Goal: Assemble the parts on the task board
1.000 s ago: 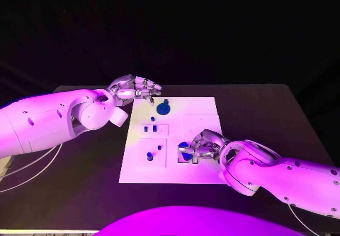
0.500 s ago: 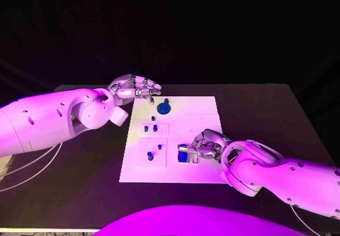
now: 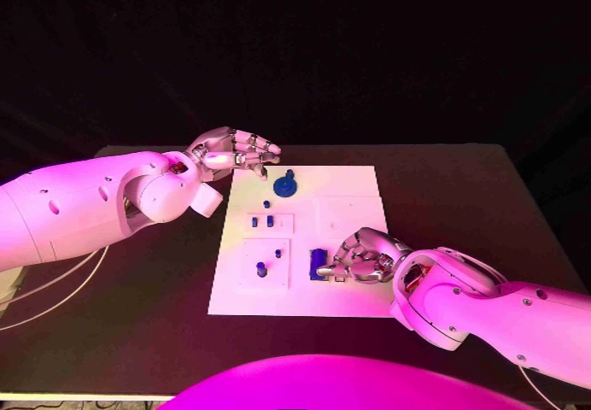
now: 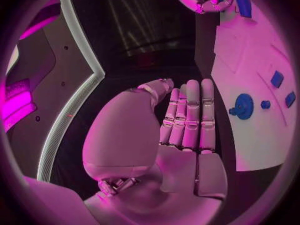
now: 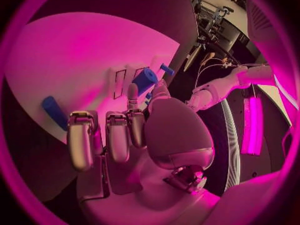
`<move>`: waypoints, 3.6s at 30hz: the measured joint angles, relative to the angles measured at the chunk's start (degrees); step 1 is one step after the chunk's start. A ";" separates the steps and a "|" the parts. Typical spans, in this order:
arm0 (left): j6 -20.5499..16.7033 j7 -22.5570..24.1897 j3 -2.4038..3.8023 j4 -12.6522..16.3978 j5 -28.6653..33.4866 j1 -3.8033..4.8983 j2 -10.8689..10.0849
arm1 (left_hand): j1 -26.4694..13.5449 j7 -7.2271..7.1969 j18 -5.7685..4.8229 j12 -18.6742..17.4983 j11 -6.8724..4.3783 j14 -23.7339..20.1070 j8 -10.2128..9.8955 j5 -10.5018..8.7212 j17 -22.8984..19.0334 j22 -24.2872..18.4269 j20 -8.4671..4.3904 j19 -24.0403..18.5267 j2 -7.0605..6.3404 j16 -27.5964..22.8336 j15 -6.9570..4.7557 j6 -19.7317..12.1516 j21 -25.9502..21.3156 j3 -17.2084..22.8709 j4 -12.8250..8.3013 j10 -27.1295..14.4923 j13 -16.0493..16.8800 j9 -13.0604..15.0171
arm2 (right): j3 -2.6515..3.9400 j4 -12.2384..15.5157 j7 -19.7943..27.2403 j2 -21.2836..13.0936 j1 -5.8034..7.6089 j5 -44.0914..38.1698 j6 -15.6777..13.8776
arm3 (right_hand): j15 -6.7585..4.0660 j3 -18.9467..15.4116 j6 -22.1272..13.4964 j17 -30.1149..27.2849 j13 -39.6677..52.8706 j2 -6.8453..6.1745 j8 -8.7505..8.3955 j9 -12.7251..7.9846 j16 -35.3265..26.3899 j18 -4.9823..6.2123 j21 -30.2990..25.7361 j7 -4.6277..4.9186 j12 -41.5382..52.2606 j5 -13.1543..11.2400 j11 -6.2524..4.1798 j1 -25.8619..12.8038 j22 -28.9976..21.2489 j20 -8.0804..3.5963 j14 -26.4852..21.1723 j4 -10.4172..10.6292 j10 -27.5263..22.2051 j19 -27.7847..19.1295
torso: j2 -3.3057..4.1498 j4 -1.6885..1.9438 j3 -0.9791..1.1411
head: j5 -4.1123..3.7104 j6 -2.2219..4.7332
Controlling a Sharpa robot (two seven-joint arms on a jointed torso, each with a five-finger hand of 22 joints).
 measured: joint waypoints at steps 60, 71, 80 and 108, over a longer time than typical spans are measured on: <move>0.16 -0.05 -0.12 0.43 -0.11 0.00 -0.36 | 0.00 0.00 0.00 0.00 0.00 0.00 0.00 0.00 0.13 0.07 0.00 0.00 0.00 -0.21 0.00 0.00 0.00 0.14 -0.14 0.00 0.00 -0.01 | 0.54 2.52 3.71 -11.84 0.79 -4.04 -1.53 | 0.73 10.24 -2.82 0.01 0.03 -3.87 -4.47 -3.82 -0.33 -0.01 -0.67 2.01 -0.66 -0.22 0.97 6.39 0.02 0.64 -0.11 0.50 -0.05 0.01 | -0.09 -0.09 -0.12 | -0.95 0.15; 0.09 1.07 -0.34 1.35 0.04 -0.02 -0.51 | -4.37 -0.10 0.00 0.45 0.22 0.00 0.28 -0.44 0.89 -3.26 0.74 1.88 -2.68 -0.21 0.00 -0.72 -4.74 -4.98 4.98 -0.22 0.41 -0.06 | 0.46 2.58 4.75 -17.70 -0.85 -6.26 -3.48 | 0.93 11.94 -2.90 0.01 0.02 -6.20 -5.22 -4.14 -0.33 0.00 -1.22 2.09 -1.87 -0.22 1.09 5.85 0.01 0.63 -0.31 0.52 0.04 0.01 | -0.09 -0.17 -0.03 | -1.86 0.59; 0.11 1.72 -0.49 1.40 0.18 -0.07 -0.50 | -4.55 -0.10 0.00 0.67 0.42 0.00 0.49 -0.44 1.08 -4.39 0.85 2.49 -2.75 -0.21 0.00 -0.72 -5.96 -6.65 6.65 -0.42 0.65 0.00 | 0.35 1.97 3.56 -16.50 -3.29 -12.00 -3.82 | 0.93 13.63 -1.07 0.00 0.01 -7.31 -4.88 -3.90 -0.33 0.00 -1.22 1.50 -1.88 -0.22 1.08 4.73 0.01 0.83 -0.31 0.78 0.04 -0.20 | -0.02 -0.04 -0.02 | -2.21 0.45; 0.22 1.47 -0.55 0.61 0.40 -0.09 -0.58 | -3.72 -0.10 0.00 0.90 0.21 0.00 0.48 -0.44 1.18 -4.92 0.83 3.28 -1.92 -0.21 0.00 -0.72 -6.66 -6.96 6.97 -0.63 0.83 0.04 | 0.37 0.44 0.04 -12.07 -3.87 -15.78 -3.85 | 0.71 15.22 -0.04 -0.02 0.00 -8.50 -3.77 -3.25 -0.33 0.00 -0.90 0.88 -1.87 -0.22 0.87 -0.42 0.00 0.83 -0.10 0.77 -0.17 -0.20 | -0.03 0.02 -0.09 | -2.04 0.20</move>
